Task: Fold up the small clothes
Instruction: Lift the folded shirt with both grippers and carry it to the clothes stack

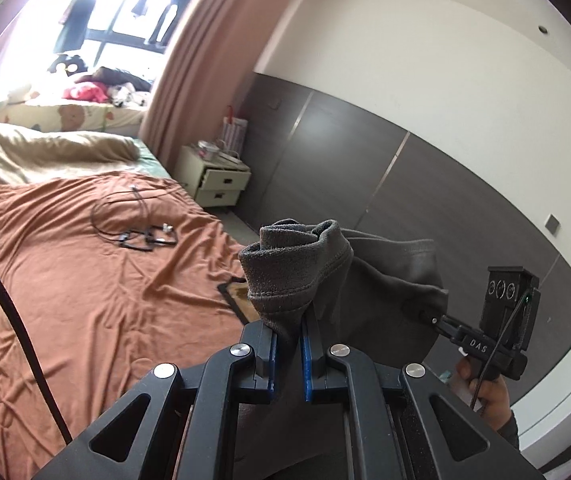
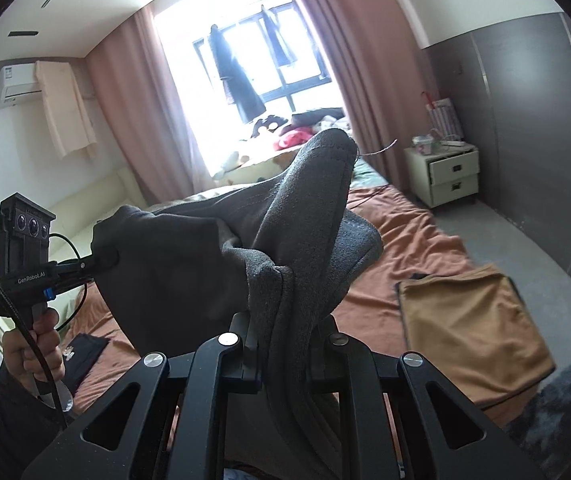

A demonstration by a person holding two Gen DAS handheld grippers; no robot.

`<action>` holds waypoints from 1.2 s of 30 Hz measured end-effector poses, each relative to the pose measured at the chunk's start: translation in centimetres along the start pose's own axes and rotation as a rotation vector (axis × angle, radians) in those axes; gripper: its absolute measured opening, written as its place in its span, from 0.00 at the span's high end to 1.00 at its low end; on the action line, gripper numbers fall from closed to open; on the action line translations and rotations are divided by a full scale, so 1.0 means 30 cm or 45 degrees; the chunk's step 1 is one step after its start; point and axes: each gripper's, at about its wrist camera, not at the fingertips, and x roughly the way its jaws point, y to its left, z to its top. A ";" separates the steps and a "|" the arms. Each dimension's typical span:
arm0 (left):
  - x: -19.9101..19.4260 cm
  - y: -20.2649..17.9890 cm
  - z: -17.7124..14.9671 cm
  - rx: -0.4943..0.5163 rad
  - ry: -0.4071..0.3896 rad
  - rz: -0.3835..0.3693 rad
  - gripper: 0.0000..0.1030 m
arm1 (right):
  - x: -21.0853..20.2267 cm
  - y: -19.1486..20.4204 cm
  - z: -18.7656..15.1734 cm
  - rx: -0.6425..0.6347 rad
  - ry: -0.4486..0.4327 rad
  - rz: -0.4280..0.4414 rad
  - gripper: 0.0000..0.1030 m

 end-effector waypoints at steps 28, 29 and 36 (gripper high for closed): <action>0.694 -0.413 0.068 0.226 0.227 -0.392 0.91 | -0.087 0.004 -0.042 0.040 -0.064 -0.389 0.90; 0.724 -0.394 0.065 0.221 0.238 -0.384 0.91 | -0.055 0.014 -0.051 0.043 -0.052 -0.397 0.90; 0.953 -0.193 0.050 0.145 0.314 -0.315 0.91 | 0.248 0.060 -0.116 0.108 0.026 -0.410 0.90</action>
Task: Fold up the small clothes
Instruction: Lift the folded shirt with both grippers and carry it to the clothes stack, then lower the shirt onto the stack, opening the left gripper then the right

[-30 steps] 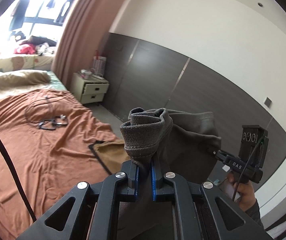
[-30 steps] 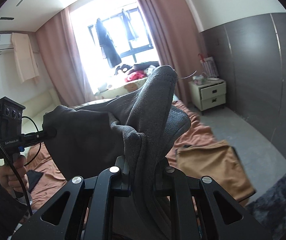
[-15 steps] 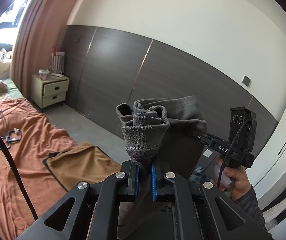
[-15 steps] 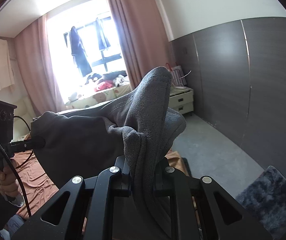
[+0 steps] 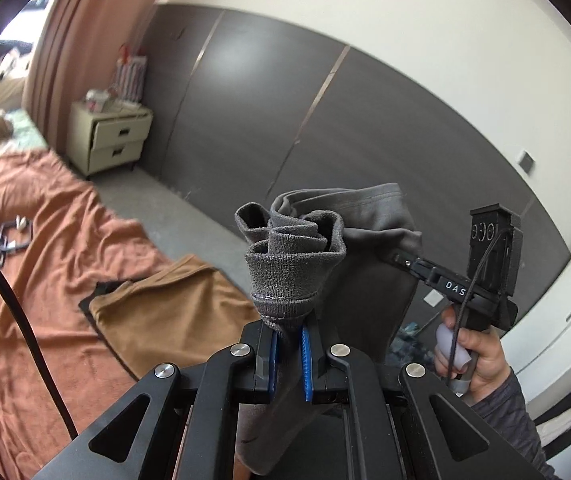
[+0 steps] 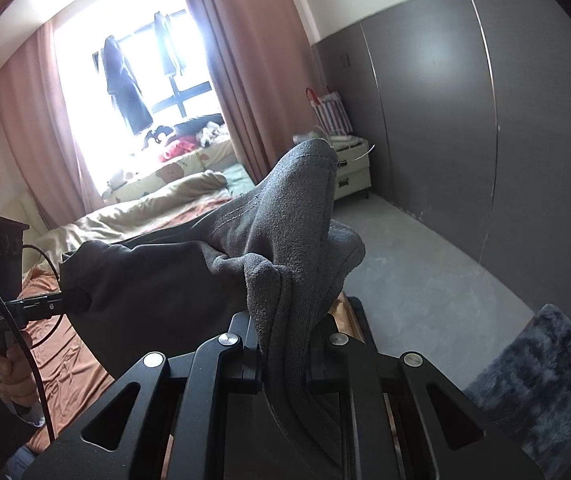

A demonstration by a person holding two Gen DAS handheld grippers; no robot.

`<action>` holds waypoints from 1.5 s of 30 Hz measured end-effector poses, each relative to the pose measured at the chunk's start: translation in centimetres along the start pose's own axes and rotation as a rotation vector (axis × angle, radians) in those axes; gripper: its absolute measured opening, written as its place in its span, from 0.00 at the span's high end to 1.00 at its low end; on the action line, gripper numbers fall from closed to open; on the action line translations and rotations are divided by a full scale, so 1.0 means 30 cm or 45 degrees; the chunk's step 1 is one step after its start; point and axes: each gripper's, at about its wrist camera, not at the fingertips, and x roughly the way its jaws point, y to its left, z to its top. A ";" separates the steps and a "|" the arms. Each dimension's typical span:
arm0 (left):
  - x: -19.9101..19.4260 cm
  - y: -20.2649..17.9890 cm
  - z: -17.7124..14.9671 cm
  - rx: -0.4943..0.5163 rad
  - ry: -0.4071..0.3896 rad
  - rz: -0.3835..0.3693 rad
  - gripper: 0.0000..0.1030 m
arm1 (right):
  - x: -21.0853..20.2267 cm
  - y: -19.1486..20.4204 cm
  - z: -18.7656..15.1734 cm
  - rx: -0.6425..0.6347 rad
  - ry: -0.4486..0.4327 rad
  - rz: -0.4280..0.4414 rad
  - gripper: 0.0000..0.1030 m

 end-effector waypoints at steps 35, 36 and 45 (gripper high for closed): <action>0.445 0.810 -0.074 -0.299 0.250 0.369 0.57 | 0.690 0.693 -0.087 -0.180 0.483 -0.251 0.75; 0.450 0.813 -0.074 -0.307 0.260 0.373 0.57 | 0.685 0.698 -0.093 -0.195 0.498 -0.253 0.75; 0.583 0.880 -0.089 -0.310 0.313 0.447 0.57 | 0.776 0.593 -0.031 -0.165 0.593 -0.386 0.88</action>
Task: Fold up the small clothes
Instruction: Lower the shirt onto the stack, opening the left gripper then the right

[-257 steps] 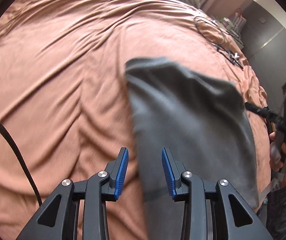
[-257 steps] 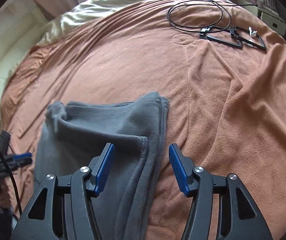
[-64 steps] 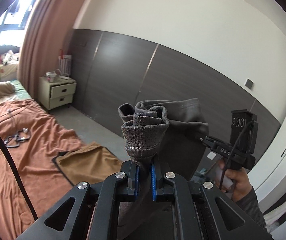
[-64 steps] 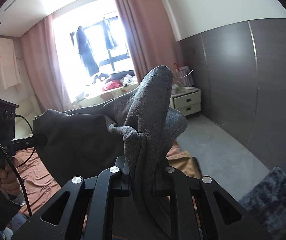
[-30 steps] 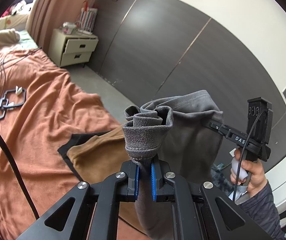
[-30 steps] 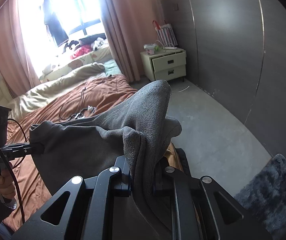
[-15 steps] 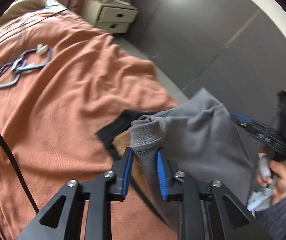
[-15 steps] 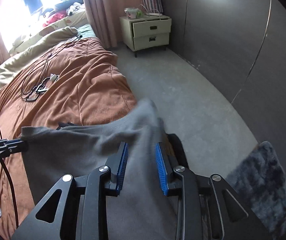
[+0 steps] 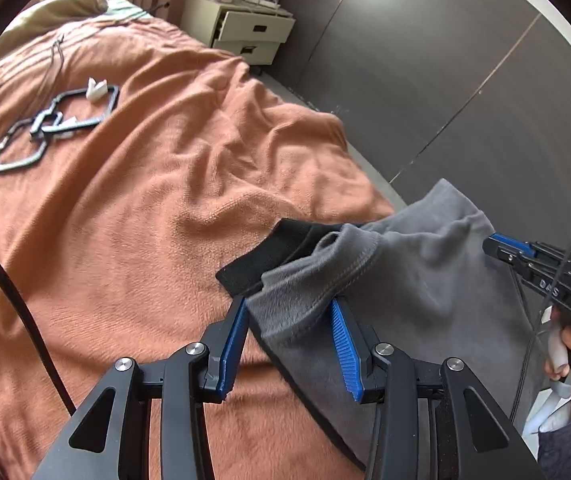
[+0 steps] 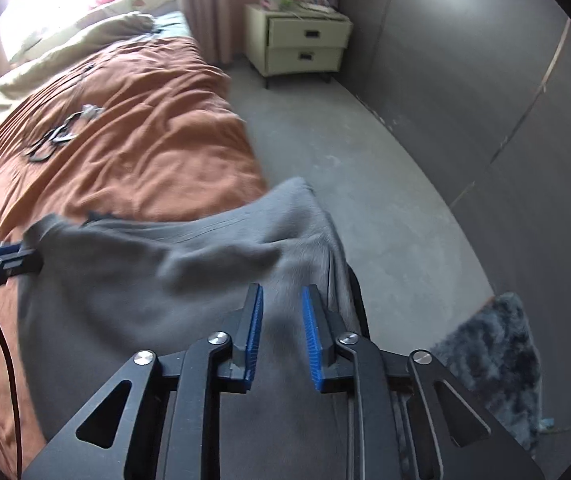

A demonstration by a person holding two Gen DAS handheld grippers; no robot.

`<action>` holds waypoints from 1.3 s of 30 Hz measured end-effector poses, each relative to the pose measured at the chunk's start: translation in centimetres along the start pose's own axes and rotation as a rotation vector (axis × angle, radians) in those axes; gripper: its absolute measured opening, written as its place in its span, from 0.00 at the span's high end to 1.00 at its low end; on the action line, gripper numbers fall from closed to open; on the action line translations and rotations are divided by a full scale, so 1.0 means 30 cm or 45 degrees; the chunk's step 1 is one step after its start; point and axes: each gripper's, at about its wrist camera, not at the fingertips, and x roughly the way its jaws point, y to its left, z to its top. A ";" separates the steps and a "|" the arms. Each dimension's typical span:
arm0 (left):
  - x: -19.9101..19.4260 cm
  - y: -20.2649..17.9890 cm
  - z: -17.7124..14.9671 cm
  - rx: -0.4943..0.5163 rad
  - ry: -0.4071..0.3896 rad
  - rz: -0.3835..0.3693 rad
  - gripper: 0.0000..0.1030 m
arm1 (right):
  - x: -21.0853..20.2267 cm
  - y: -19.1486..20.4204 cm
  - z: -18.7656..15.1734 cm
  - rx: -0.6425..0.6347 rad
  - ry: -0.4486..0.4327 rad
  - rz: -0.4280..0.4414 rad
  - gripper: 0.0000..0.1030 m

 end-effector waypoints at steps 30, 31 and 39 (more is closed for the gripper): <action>-0.076 -0.115 -0.200 -0.047 0.071 -0.052 0.36 | -0.361 -0.142 -0.449 0.065 -0.095 0.088 1.00; -0.080 -0.124 -0.216 -0.051 0.084 -0.066 0.36 | -0.379 -0.150 -0.486 0.073 -0.109 0.090 1.00; -0.082 -0.247 -0.346 0.010 0.154 -0.119 0.36 | -0.376 -0.228 -0.672 0.143 -0.136 0.034 1.00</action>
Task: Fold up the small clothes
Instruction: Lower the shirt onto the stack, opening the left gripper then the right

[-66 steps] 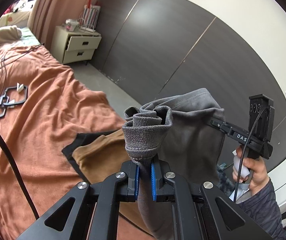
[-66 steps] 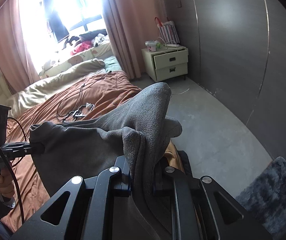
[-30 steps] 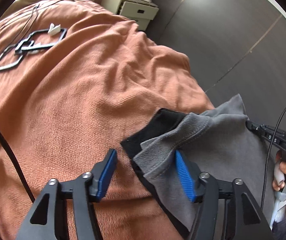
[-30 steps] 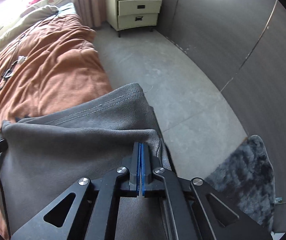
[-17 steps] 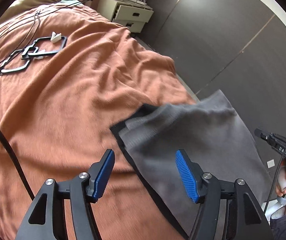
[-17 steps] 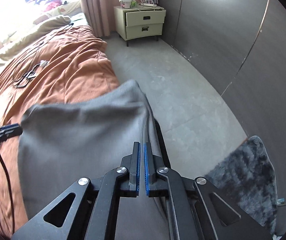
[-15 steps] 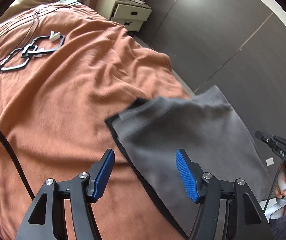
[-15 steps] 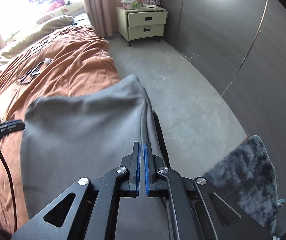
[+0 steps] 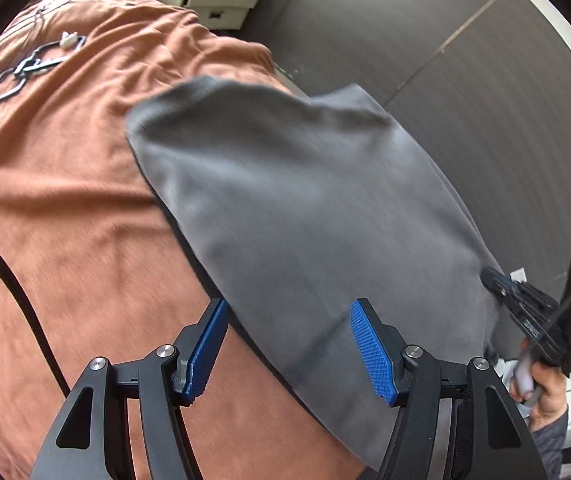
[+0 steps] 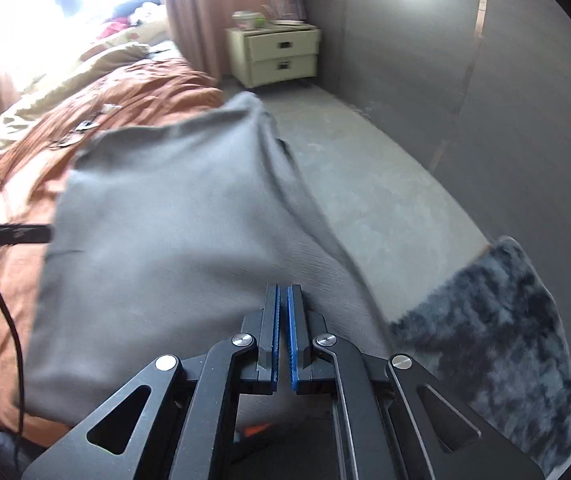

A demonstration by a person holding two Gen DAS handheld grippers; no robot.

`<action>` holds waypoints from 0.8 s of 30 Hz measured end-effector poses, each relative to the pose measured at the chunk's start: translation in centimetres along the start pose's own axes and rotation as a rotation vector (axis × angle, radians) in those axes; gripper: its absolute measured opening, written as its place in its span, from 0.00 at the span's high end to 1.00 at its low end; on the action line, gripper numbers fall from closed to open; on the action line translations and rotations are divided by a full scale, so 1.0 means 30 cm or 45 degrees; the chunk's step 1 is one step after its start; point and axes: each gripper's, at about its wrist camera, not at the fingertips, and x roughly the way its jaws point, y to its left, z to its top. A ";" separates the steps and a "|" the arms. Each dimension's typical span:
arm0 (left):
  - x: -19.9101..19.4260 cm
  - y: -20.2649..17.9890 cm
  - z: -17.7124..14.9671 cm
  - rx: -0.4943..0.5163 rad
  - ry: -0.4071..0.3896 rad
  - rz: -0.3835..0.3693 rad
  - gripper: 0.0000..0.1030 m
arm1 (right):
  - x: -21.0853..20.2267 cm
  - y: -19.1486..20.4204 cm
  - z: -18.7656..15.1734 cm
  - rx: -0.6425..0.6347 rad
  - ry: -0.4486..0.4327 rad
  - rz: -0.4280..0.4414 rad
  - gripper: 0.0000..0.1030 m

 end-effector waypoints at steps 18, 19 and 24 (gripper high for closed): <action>-0.009 -0.202 -0.310 0.046 0.103 -0.023 0.36 | -0.205 -0.103 -0.236 0.324 -0.024 0.008 0.85; -0.012 -0.209 -0.325 0.051 0.110 -0.016 0.36 | -0.229 -0.101 -0.254 0.332 -0.028 0.011 0.75; -0.032 -0.252 -0.410 0.116 0.131 0.078 0.42 | -0.369 -0.062 -0.350 0.353 -0.093 0.013 0.49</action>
